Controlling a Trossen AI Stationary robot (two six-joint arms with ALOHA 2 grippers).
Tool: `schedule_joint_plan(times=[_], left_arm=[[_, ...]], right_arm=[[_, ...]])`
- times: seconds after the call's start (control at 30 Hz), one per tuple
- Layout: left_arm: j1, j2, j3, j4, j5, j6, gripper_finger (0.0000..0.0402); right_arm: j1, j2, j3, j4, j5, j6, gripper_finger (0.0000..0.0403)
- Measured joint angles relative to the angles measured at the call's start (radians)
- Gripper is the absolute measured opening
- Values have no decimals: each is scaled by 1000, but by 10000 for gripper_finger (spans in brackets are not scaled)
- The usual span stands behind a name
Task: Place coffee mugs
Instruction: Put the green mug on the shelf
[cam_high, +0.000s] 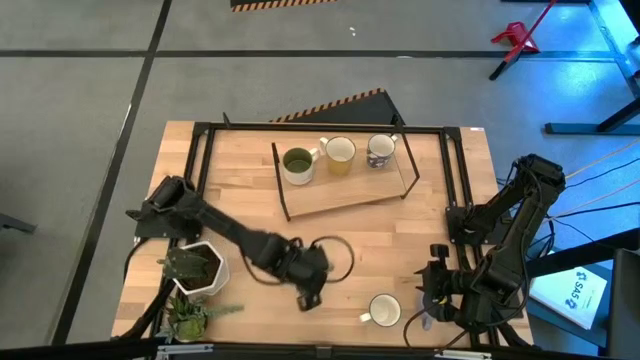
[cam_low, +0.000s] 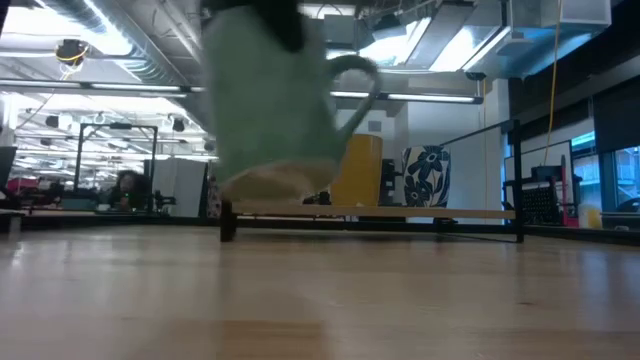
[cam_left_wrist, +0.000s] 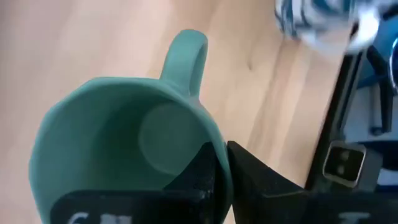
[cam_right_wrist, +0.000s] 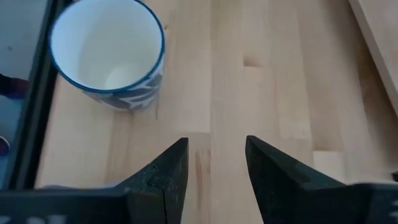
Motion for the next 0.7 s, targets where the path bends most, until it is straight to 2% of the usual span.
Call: schedule_joint_plan(times=[0.2,0.4,0.7], left_arm=[[137,-1,111,-24,-68,154,16],[314,-1,128,-29,-91,276,16],[525,-1,128,-60,-17,381,16]], right_arm=[[0,0,0,-1,24,9,149],[0,0,0,-1,17,12,149],[0,0,0,-5,18,38,149]])
